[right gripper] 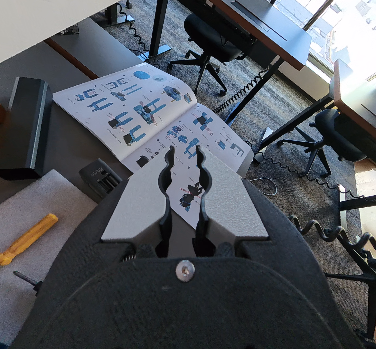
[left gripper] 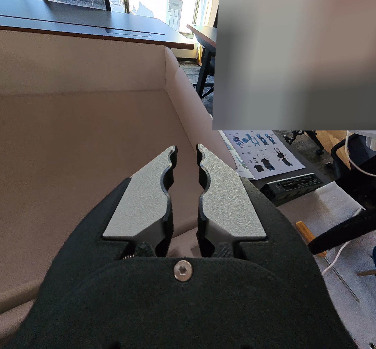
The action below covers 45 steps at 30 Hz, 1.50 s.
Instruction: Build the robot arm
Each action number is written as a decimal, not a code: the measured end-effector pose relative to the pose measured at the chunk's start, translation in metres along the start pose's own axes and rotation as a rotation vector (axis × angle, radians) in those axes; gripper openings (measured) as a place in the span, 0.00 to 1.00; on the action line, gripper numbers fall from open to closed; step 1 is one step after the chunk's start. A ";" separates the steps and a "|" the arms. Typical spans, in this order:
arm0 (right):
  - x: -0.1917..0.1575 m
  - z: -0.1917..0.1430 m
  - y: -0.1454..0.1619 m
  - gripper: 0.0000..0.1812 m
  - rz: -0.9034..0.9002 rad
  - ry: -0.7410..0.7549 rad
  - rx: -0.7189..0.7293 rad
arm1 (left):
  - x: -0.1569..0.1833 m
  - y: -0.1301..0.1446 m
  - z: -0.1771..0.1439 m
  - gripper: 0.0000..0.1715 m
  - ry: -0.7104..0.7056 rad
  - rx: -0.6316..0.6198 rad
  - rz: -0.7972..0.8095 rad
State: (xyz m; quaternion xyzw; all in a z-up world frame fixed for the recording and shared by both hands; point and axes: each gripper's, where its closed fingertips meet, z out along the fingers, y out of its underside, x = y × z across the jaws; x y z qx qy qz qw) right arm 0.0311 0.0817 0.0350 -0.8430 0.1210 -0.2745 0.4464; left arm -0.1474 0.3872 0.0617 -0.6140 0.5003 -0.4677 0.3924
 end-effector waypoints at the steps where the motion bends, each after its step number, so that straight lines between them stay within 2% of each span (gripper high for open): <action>1: 0.000 0.001 0.001 0.12 -0.003 -0.004 -0.003 | 0.000 0.000 0.001 0.10 0.001 0.003 0.003; 28: -0.004 0.003 0.006 0.11 -0.027 -0.018 0.004 | 0.005 -0.005 0.009 0.08 0.020 0.039 0.012; 41: 0.006 -0.005 0.011 0.11 -0.015 0.007 0.016 | 0.015 -0.007 0.020 0.08 0.045 0.032 0.021; 45: 0.014 -0.014 0.012 0.11 0.031 0.037 0.031 | 0.022 -0.017 0.020 0.08 0.054 0.037 0.035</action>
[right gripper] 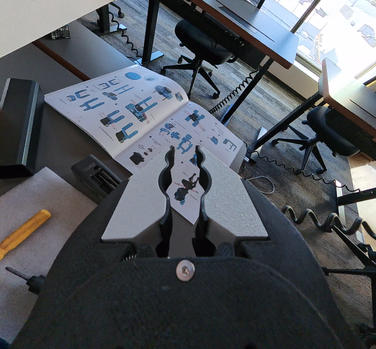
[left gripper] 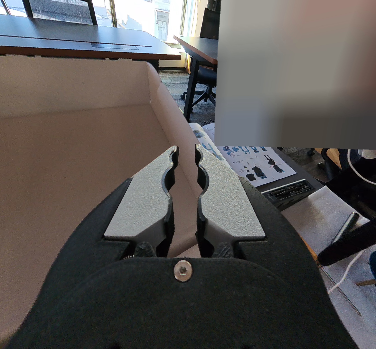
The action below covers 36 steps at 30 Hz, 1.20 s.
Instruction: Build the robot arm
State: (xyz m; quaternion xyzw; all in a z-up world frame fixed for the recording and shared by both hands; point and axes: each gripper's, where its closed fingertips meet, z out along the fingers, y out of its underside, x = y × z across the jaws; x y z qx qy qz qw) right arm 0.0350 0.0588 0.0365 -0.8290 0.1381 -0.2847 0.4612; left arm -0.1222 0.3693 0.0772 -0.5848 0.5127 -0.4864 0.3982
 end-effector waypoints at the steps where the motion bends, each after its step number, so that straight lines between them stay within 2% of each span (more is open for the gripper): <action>1: 0.003 -0.004 0.000 0.11 0.010 0.012 0.007 | 0.002 -0.004 -0.001 0.08 0.002 -0.001 0.010; 8: 0.028 -0.049 0.003 0.11 0.126 0.105 0.069 | 0.025 -0.041 -0.025 0.08 0.001 0.028 0.078; 13: 0.030 -0.081 0.002 0.11 0.136 0.090 0.137 | 0.060 -0.066 -0.064 0.09 -0.050 0.043 0.150; 17: 0.032 -0.102 -0.001 0.11 0.134 0.043 0.189 | 0.105 -0.104 -0.102 0.09 -0.117 0.088 0.206; 21: 0.038 -0.142 -0.005 0.11 0.188 0.022 0.234 | 0.162 -0.141 -0.130 0.08 -0.135 0.127 0.304; 23: 0.041 -0.167 -0.004 0.12 0.247 0.035 0.234 | 0.191 -0.156 -0.139 0.08 -0.092 0.150 0.321; 27: 0.043 -0.221 -0.004 0.12 0.321 0.132 0.284 | 0.236 -0.169 -0.152 0.12 0.097 0.136 0.245; 31: 0.031 -0.252 -0.001 0.12 0.297 0.236 0.325 | 0.246 -0.180 -0.176 0.14 0.187 0.156 0.176; 36: 0.016 -0.274 -0.002 0.12 0.280 0.274 0.356 | 0.244 -0.200 -0.202 0.13 0.181 0.208 0.198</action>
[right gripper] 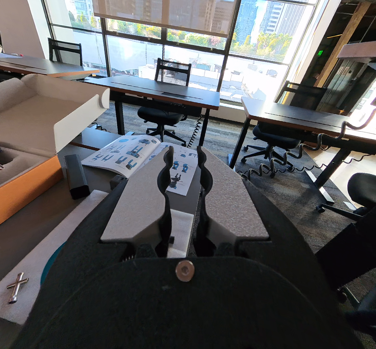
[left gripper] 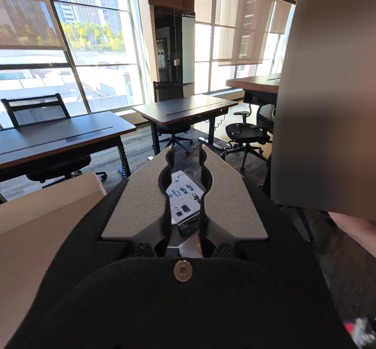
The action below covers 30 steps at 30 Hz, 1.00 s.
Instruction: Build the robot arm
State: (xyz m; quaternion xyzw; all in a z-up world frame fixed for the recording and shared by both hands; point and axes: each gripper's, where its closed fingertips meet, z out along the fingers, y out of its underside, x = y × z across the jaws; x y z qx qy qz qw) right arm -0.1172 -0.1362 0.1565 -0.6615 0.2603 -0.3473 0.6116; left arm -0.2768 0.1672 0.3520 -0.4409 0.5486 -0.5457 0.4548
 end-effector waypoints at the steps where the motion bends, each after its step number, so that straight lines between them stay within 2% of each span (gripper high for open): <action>1: -0.001 -0.003 0.000 0.12 0.003 -0.001 0.002 | 0.000 -0.001 -0.001 0.12 0.003 0.006 0.004; 5: -0.007 -0.005 -0.003 0.12 0.016 -0.035 -0.014 | 0.003 0.003 0.000 0.13 0.013 0.012 -0.035; 9: -0.025 0.013 -0.015 0.12 0.021 -0.113 -0.010 | -0.008 0.023 0.002 0.14 -0.024 -0.034 -0.040; 17: -0.055 0.077 -0.042 0.12 0.003 -0.289 -0.030 | -0.051 0.054 -0.007 0.15 -0.162 -0.079 -0.127; 22: -0.049 0.126 -0.064 0.13 -0.051 -0.383 -0.028 | -0.082 0.070 -0.003 0.15 -0.243 -0.087 -0.217; 26: -0.035 0.160 -0.050 0.13 -0.047 -0.413 -0.063 | -0.107 0.096 0.010 0.14 -0.324 -0.101 -0.172; 30: -0.020 0.186 -0.019 0.13 -0.035 -0.344 -0.138 | -0.128 0.127 0.031 0.12 -0.282 -0.137 -0.126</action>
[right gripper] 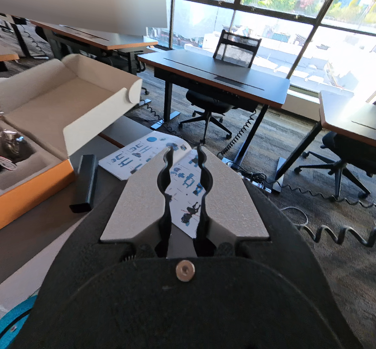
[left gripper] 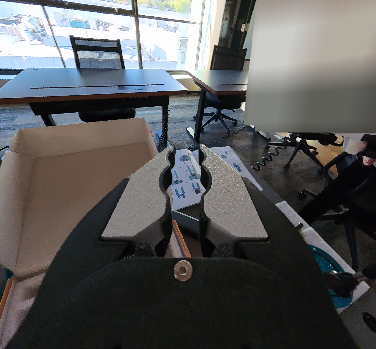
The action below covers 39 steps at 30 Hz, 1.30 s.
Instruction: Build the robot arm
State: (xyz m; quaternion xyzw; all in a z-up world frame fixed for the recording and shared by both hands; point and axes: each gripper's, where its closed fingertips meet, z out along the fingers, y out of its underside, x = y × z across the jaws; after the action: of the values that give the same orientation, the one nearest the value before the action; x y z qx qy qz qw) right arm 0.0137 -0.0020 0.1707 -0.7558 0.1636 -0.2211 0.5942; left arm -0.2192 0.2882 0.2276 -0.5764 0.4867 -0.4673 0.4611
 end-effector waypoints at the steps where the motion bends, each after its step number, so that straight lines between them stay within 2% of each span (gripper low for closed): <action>1: 0.004 0.004 0.008 0.13 0.011 0.029 -0.019 | -0.005 0.007 0.009 0.12 0.026 -0.013 0.006; 5: 0.003 0.025 0.029 0.13 0.094 0.071 -0.065 | -0.025 0.030 0.042 0.13 0.101 -0.054 -0.025; 9: -0.001 0.047 0.048 0.12 0.087 0.089 -0.115 | -0.038 0.042 0.068 0.12 0.153 -0.062 -0.078; 14: -0.023 0.076 0.075 0.11 0.019 0.027 -0.140 | -0.025 0.080 0.102 0.10 0.250 -0.140 -0.155; 19: -0.031 0.088 0.103 0.10 -0.040 0.016 -0.171 | -0.027 0.110 0.126 0.06 0.219 -0.162 -0.149; 22: -0.021 0.087 0.113 0.05 -0.004 0.043 -0.180 | -0.035 0.119 0.135 0.04 0.203 -0.165 -0.217; 25: -0.009 0.085 0.121 0.05 0.056 0.077 -0.174 | -0.040 0.124 0.141 0.02 0.204 -0.164 -0.274; 39: -0.005 0.090 0.146 0.05 0.053 0.085 -0.224 | -0.048 0.132 0.159 0.00 0.198 -0.153 -0.254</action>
State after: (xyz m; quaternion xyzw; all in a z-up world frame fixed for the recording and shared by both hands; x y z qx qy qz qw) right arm 0.0598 0.0399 0.0107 -0.8029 0.2322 -0.2174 0.5042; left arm -0.0839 0.3343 0.0713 -0.6175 0.4873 -0.5379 0.3031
